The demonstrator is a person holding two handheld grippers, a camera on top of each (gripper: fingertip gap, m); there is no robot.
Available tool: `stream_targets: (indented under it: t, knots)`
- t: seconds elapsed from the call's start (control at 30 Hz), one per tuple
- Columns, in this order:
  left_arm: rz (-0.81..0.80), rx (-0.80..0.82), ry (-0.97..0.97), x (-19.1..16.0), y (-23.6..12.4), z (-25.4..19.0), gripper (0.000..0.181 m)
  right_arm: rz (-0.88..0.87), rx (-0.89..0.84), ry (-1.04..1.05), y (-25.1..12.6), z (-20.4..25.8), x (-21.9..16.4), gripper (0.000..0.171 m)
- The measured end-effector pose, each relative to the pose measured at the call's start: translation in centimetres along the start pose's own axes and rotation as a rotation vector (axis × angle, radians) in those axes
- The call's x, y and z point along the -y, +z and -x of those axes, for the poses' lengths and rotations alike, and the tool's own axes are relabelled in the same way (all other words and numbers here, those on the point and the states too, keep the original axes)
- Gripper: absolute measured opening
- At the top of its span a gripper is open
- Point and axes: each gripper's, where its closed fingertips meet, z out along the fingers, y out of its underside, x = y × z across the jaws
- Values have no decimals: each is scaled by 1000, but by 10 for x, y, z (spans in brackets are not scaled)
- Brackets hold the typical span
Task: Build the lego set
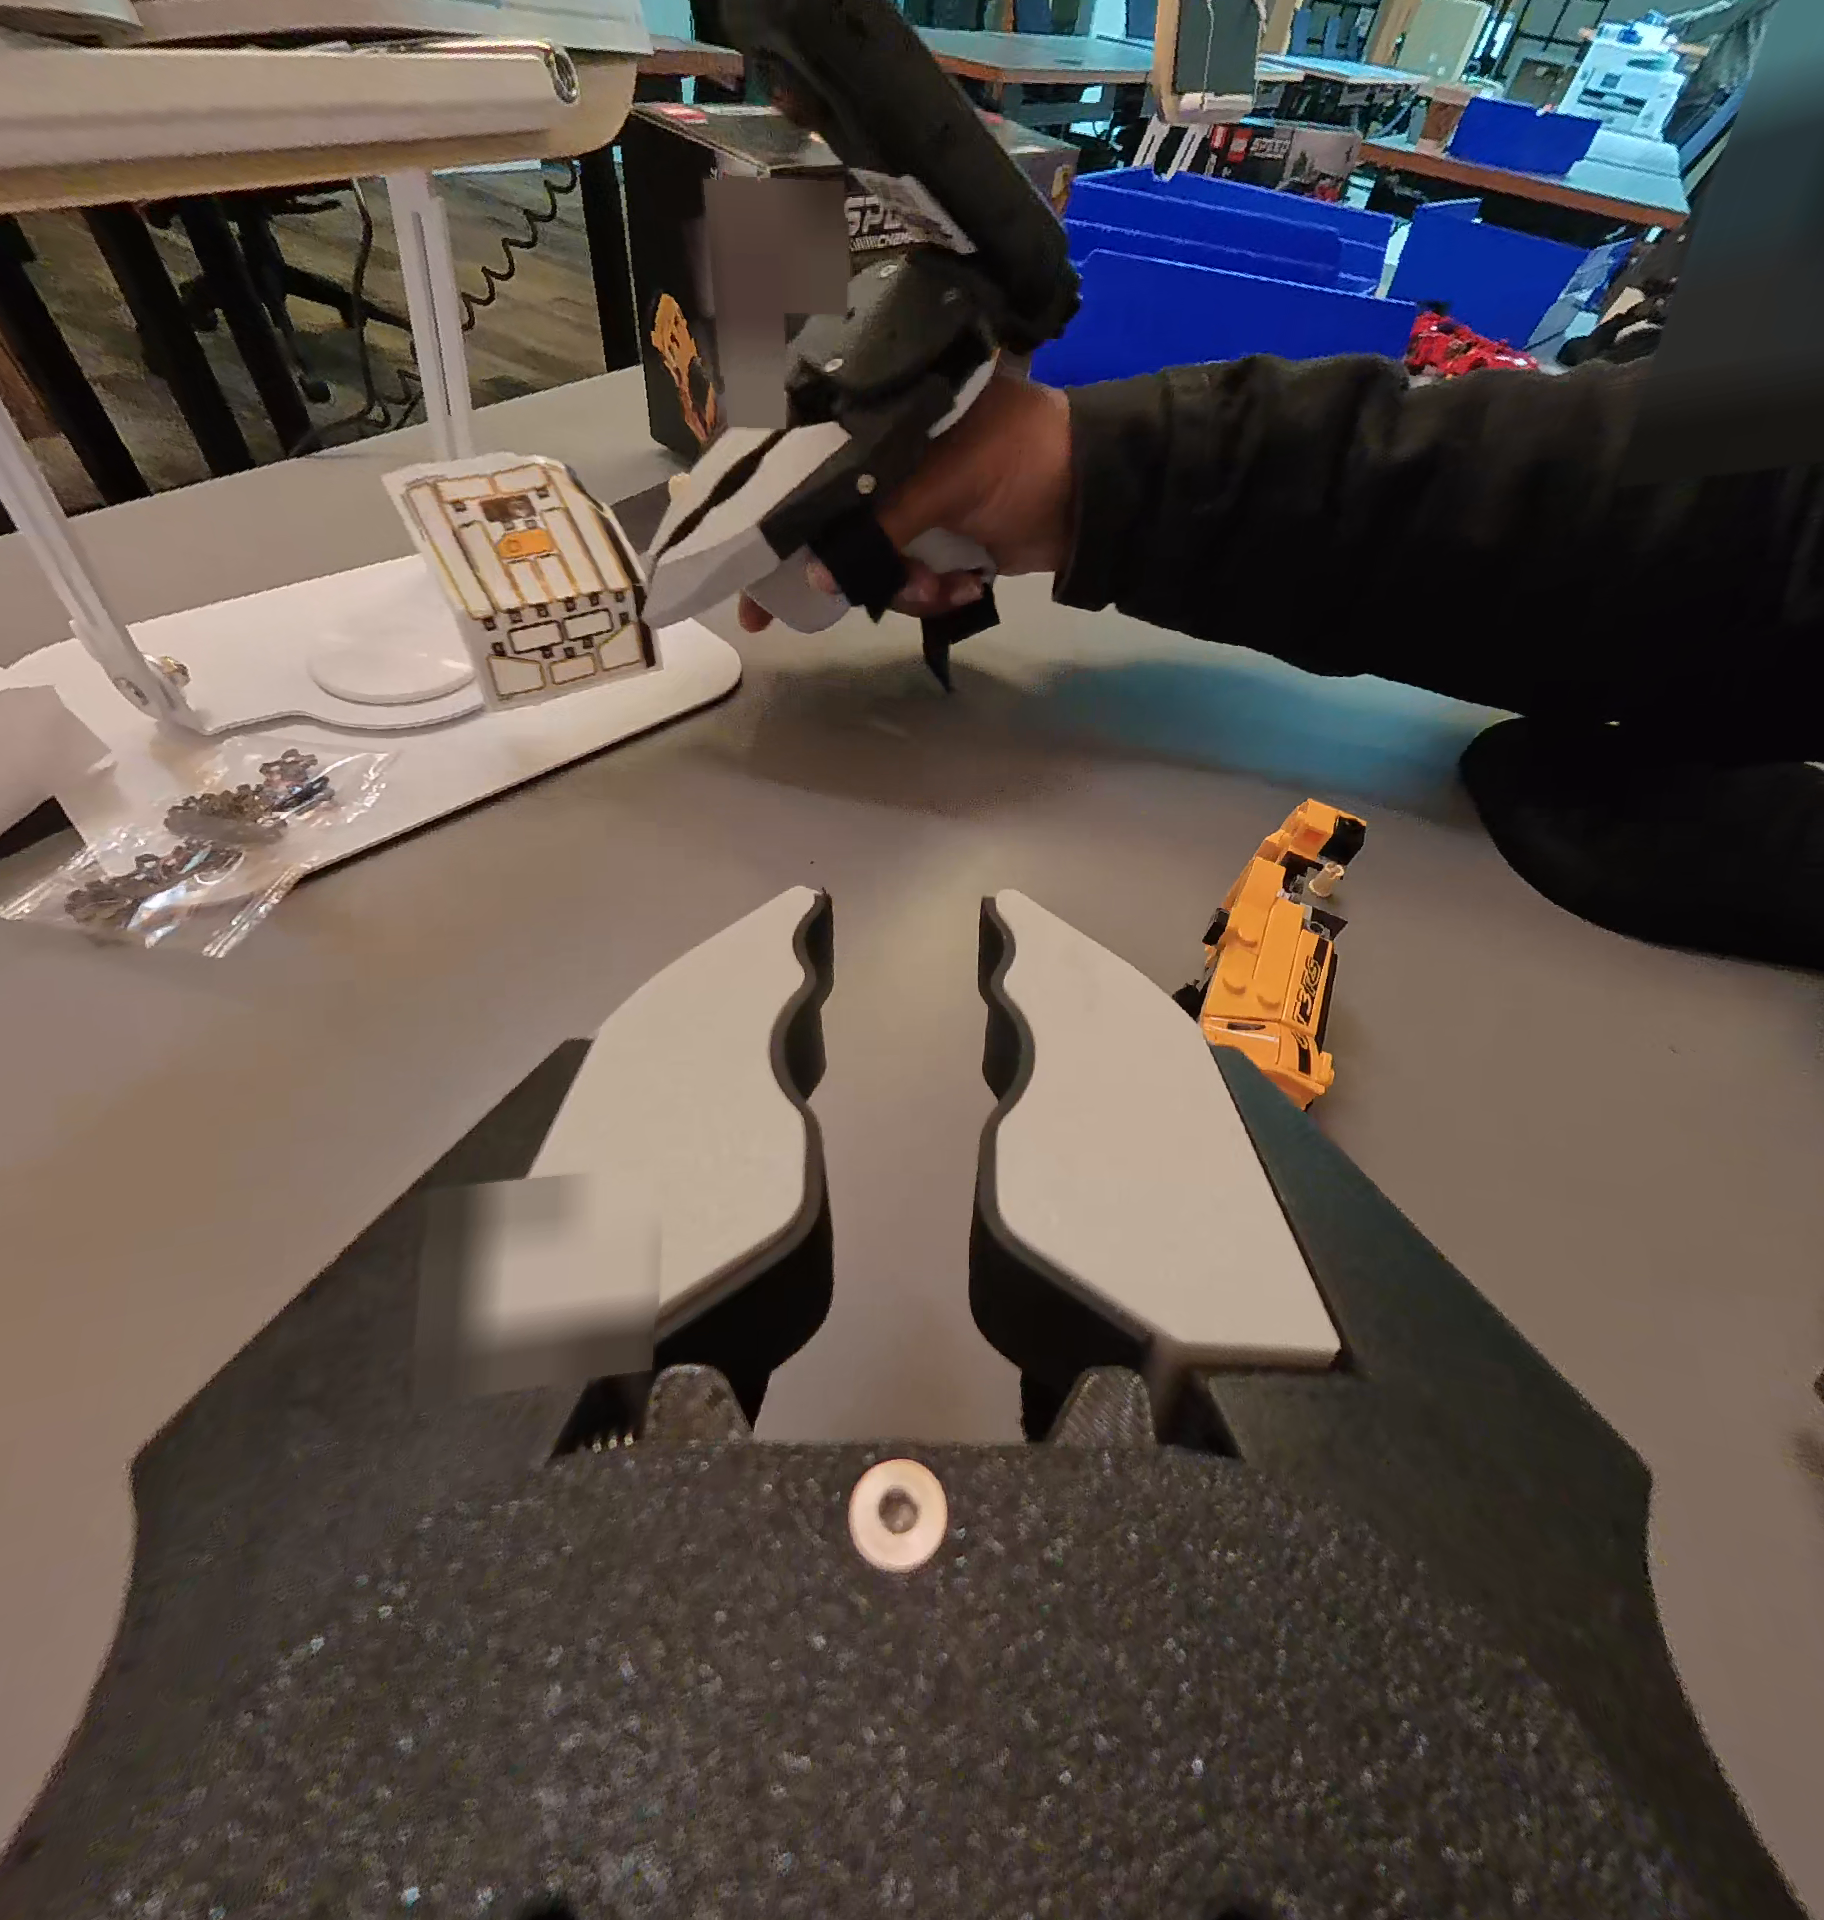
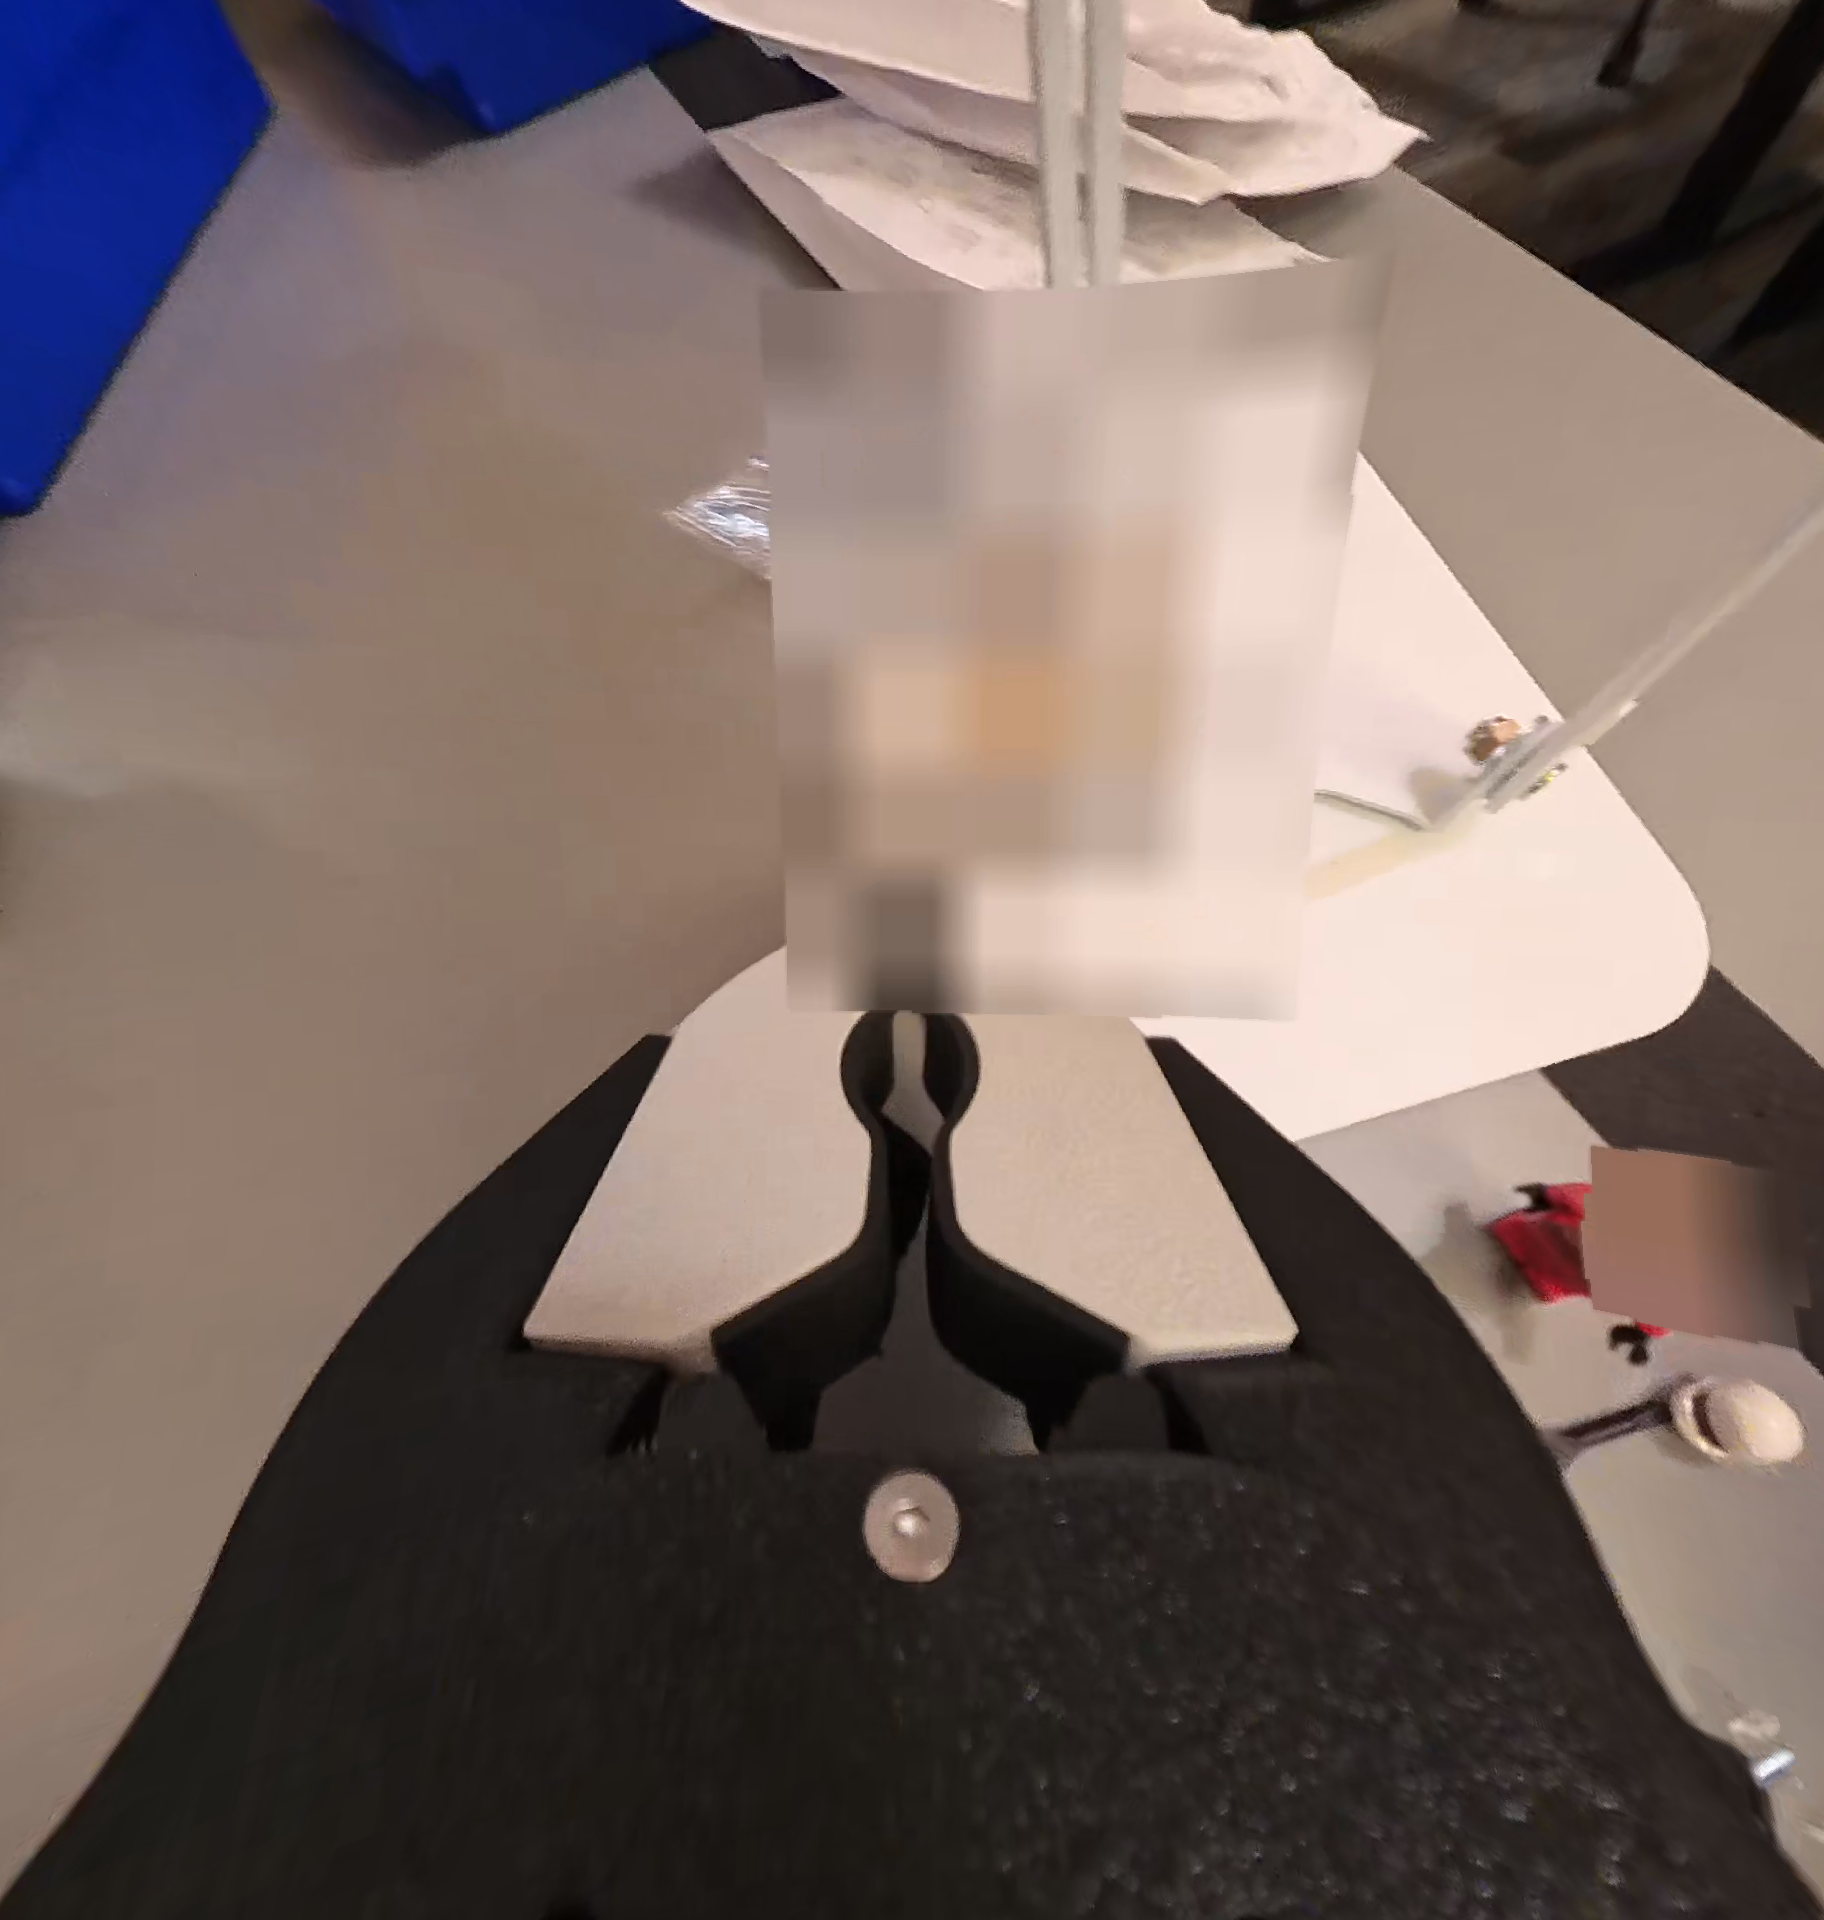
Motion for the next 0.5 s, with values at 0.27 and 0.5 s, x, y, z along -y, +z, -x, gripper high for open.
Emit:
stream_targets:
  t: [0.27,0.5]
  knots:
    - [-43,22,4,10,-4,-1,24,-74,197,87,-45,62,12,0]
    - [-138,34,-39,26,-8,-4,35,-124,304,26,-84,128,26,0]
